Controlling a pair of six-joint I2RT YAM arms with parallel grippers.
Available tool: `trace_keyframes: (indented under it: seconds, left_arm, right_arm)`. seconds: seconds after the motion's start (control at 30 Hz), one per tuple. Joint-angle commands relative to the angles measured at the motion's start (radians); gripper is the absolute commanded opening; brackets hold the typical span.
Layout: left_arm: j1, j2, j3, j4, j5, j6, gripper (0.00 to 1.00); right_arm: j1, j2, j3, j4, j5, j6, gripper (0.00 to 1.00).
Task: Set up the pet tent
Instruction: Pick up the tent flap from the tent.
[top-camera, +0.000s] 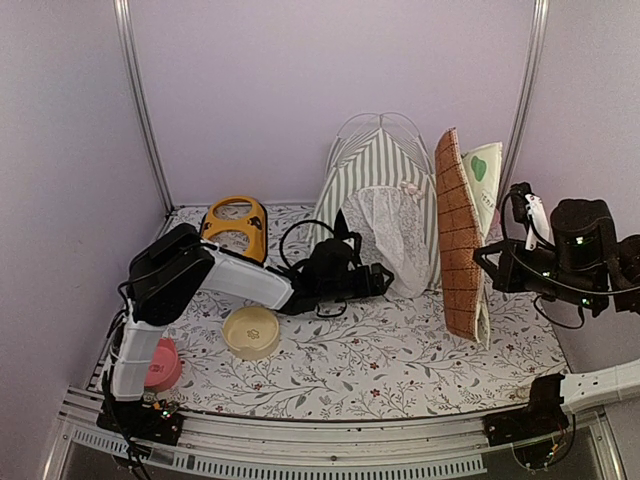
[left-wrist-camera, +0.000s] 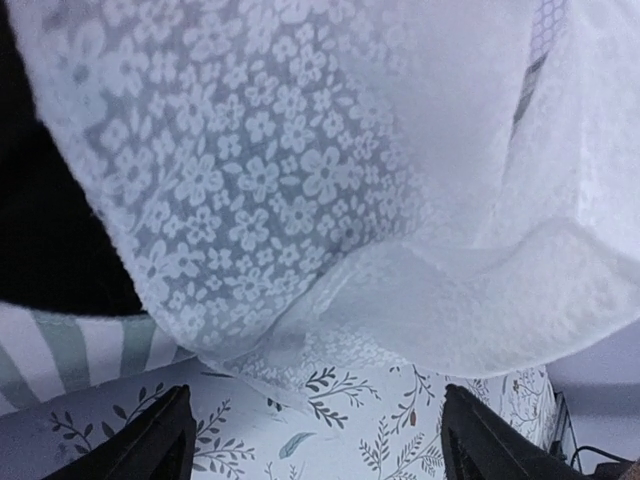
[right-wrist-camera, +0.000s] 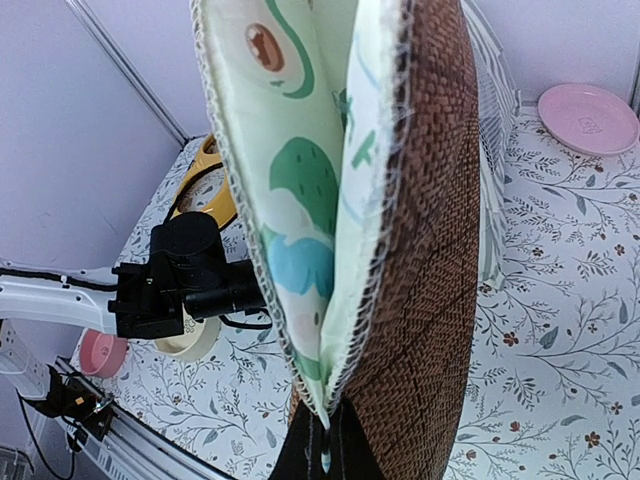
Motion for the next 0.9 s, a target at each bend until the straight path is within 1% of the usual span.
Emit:
trace_keyframes:
  seconds: [0.0, 0.27, 0.4, 0.5, 0.57, 0.6, 0.63, 0.73, 0.77, 0.8, 0.87]
  left_arm:
    - [-0.01, 0.051, 0.057, 0.017, -0.017, -0.014, 0.86]
    - [-0.013, 0.143, 0.156, -0.014, -0.067, -0.054, 0.85]
    - [-0.012, 0.182, 0.202, -0.012, -0.055, -0.075, 0.79]
    - [-0.01, 0.2, 0.214, 0.006, -0.046, -0.098, 0.66]
    - [-0.008, 0.206, 0.206, 0.04, -0.038, -0.106, 0.53]
    - [-0.007, 0.205, 0.198, 0.061, -0.031, -0.109, 0.45]
    - [-0.006, 0.204, 0.19, 0.078, -0.024, -0.111, 0.35]
    - [-0.003, 0.191, 0.161, 0.128, 0.006, -0.105, 0.11]
    - [-0.002, 0.182, 0.148, 0.145, 0.014, -0.099, 0.05]
    - [-0.002, 0.171, 0.134, 0.154, 0.021, -0.094, 0.0]
    - [-0.004, 0.137, 0.09, 0.176, 0.038, -0.083, 0.0]
  right_arm:
    - [-0.003, -0.012, 0.039, -0.044, 0.076, -0.035, 0.0]
    - [-0.003, 0.004, 0.029, -0.018, 0.052, -0.051, 0.0]
    - [-0.003, 0.003, 0.023, -0.014, 0.048, -0.053, 0.0]
    - [-0.004, 0.002, 0.018, -0.012, 0.041, -0.052, 0.0]
    - [-0.003, 0.001, 0.014, -0.009, 0.036, -0.052, 0.0]
    - [-0.003, 0.001, 0.011, -0.008, 0.034, -0.049, 0.0]
    - [-0.004, 0.001, 0.008, -0.007, 0.03, -0.048, 0.0]
    - [-0.005, 0.003, -0.002, -0.008, 0.022, -0.048, 0.0]
    - [-0.005, 0.003, -0.003, -0.01, 0.02, -0.046, 0.0]
    - [-0.005, 0.004, -0.006, -0.014, 0.016, -0.044, 0.0]
    - [-0.006, 0.003, -0.013, -0.028, 0.007, -0.035, 0.0]
